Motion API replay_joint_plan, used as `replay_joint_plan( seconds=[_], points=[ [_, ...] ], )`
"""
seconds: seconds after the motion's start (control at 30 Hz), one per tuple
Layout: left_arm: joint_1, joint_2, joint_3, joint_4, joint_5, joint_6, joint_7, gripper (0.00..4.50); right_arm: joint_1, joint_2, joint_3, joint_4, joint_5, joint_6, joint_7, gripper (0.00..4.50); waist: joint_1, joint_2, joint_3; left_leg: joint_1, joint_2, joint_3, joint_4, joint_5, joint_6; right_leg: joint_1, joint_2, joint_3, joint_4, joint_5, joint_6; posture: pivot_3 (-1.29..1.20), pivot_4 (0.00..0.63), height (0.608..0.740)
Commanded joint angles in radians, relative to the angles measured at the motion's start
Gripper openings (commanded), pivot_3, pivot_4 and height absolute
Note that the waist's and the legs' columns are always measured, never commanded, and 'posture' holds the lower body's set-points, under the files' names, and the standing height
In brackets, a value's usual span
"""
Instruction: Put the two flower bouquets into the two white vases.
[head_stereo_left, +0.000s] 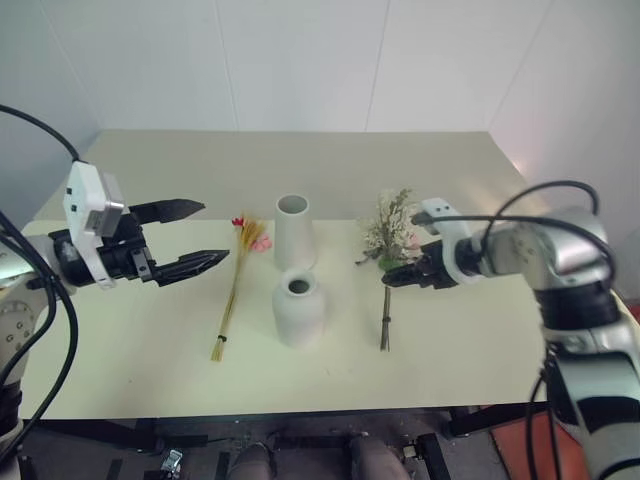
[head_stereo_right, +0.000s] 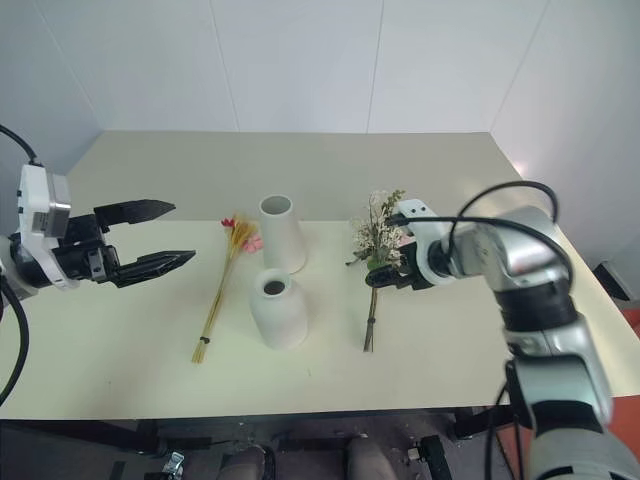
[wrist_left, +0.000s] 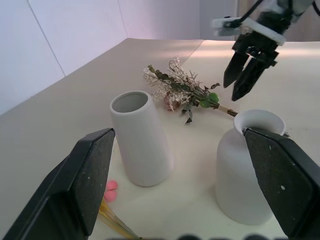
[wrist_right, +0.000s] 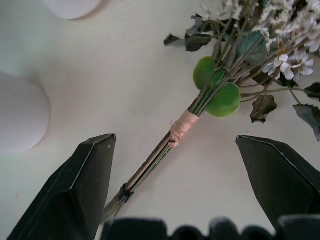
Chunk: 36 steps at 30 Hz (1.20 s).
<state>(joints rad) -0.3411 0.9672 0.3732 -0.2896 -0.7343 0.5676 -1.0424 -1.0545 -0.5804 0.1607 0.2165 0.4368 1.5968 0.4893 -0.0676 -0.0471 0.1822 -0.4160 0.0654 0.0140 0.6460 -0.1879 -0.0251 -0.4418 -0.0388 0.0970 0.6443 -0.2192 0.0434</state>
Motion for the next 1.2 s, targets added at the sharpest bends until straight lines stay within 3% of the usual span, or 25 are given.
replay_joint_plan(
  seconds=[0.03, 0.3, 0.4, 0.77, 0.9, 1.07, 1.2],
  points=[
    [-0.002, 0.002, 0.023, -0.018, -0.011, -0.015, -0.003, 4.47, -0.072, 0.044, 0.028, 0.142, -0.080, 0.012, -0.071, 4.50, 0.000, 0.000, 0.000, 0.000, 0.000, 0.000, 0.000, 0.000, 0.000, 0.000, 0.000, 0.000, 0.000, 0.000, 0.000, 0.00, 0.150, 0.740],
    [0.045, -0.002, 0.054, -0.053, -0.026, -0.004, 0.015, 4.47, -0.185, 0.137, 0.109, 0.357, -0.111, 0.006, -0.046, 4.50, -0.003, 0.000, 0.000, -0.001, 0.000, -0.001, 0.000, 0.000, 0.000, -0.001, 0.000, 0.000, 0.001, 0.000, 0.000, 0.00, 0.150, 0.740],
    [0.050, -0.004, 0.052, -0.050, -0.024, -0.009, 0.018, 4.50, -0.209, 0.166, 0.149, 0.394, -0.123, -0.016, -0.029, 3.94, -0.004, 0.000, 0.000, -0.001, 0.000, -0.001, 0.000, 0.000, 0.000, -0.001, 0.000, -0.001, 0.001, 0.000, 0.000, 0.00, 0.150, 0.740],
    [0.056, -0.008, 0.048, -0.062, -0.022, -0.004, 0.039, 4.50, -0.217, 0.188, 0.118, 0.406, -0.140, -0.002, -0.030, 0.28, -0.004, 0.000, 0.000, -0.002, 0.000, -0.001, 0.000, 0.000, 0.000, -0.001, 0.000, -0.001, 0.001, 0.000, 0.000, 0.00, 0.150, 0.740],
    [0.045, -0.012, 0.036, -0.060, -0.019, -0.007, 0.040, 4.50, -0.159, 0.149, 0.000, 0.292, -0.155, -0.123, -0.064, 0.20, -0.001, 0.000, 0.000, -0.002, 0.000, -0.001, 0.000, 0.000, 0.000, -0.001, 0.000, -0.001, 0.000, 0.000, 0.000, 0.00, 0.150, 0.740],
    [0.044, -0.008, 0.039, -0.049, -0.023, -0.005, 0.030, 4.50, -0.138, 0.115, -0.240, 0.171, -0.142, -0.405, -0.124, 0.20, -0.002, 0.000, 0.000, -0.006, 0.000, -0.001, 0.000, 0.000, 0.000, -0.006, 0.000, -0.001, 0.000, 0.000, 0.001, 0.00, 0.150, 0.740],
    [0.018, -0.005, 0.040, -0.006, -0.022, 0.004, 0.034, 4.50, -0.176, 0.204, -0.392, 0.086, -0.069, -0.713, -0.119, 0.20, -0.012, 0.000, 0.000, -0.008, 0.000, -0.001, 0.000, 0.000, 0.000, -0.009, 0.001, 0.000, 0.002, 0.000, 0.001, 0.00, 0.150, 0.740]
  ],
)
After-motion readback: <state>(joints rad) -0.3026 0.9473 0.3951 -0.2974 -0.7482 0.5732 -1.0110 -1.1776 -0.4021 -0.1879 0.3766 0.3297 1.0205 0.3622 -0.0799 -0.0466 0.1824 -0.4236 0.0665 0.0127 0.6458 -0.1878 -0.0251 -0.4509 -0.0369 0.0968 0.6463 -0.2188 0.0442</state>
